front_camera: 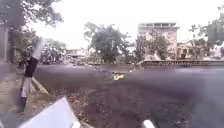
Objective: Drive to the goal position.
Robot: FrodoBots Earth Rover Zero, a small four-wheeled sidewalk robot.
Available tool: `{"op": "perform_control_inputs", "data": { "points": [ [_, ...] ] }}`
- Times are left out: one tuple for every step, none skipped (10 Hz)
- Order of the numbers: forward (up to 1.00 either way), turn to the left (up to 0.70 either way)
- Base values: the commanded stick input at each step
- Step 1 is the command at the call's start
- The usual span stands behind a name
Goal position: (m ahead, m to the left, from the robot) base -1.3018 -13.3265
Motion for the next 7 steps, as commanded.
{"op": "perform_control_inputs", "data": {
  "points": [
    [0.00,-0.70],
    [0.00,-0.70],
    [0.00,-0.70],
    [0.00,-0.70],
    [0.00,-0.70],
    [0.00,-0.70],
    [0.00,-0.70]
  ]
}}
